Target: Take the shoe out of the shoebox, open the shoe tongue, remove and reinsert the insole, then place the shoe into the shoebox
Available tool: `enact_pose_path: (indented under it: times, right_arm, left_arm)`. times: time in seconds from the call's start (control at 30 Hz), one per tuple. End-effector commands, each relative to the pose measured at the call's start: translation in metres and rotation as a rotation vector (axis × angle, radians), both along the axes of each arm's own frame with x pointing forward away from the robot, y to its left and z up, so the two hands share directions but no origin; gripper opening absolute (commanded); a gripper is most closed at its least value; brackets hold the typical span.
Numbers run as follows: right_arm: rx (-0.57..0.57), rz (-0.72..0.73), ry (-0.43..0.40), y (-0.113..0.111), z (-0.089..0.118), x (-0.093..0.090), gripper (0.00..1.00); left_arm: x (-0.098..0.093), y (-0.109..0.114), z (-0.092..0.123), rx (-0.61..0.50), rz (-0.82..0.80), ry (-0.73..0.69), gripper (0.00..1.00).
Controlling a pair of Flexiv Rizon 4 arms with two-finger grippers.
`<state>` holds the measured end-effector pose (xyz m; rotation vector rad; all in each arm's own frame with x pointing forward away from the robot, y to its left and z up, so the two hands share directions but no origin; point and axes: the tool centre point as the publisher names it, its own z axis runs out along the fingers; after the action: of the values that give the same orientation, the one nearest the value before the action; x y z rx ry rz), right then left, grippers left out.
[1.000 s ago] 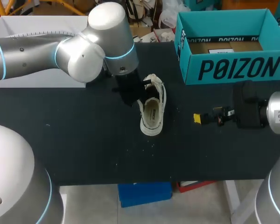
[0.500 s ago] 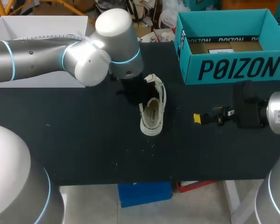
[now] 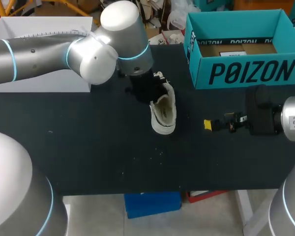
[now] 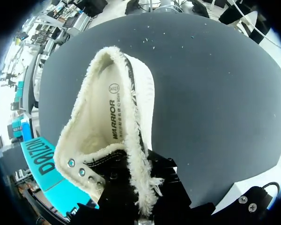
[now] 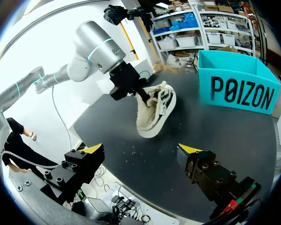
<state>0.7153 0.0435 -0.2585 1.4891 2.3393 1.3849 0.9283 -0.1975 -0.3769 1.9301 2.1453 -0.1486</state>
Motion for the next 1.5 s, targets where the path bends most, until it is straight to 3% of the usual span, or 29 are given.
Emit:
enact_pose_path:
  times: [0.03,0.47,0.77,0.97,1.5]
  right_arm:
    - [0.000,-0.002,0.000,0.001,0.000,0.000,1.00]
    - [0.000,-0.002,0.000,0.001,0.000,0.000,1.00]
    - [0.000,-0.002,0.000,0.001,0.000,0.000,1.00]
    - [0.000,-0.002,0.000,0.001,0.000,0.000,1.00]
    - [0.000,-0.002,0.000,0.001,0.000,0.000,1.00]
  left_arm:
    - [-0.007,0.023,0.058,-0.001,0.008,-0.030,0.00]
    - [0.021,0.092,0.194,-0.054,0.184,-0.169,0.00]
    - [0.023,0.110,0.252,-0.124,0.226,-0.223,0.00]
    - [0.031,0.132,0.261,-0.151,0.354,-0.196,0.00]
    - [0.057,0.280,0.234,-0.160,0.913,-0.167,0.00]
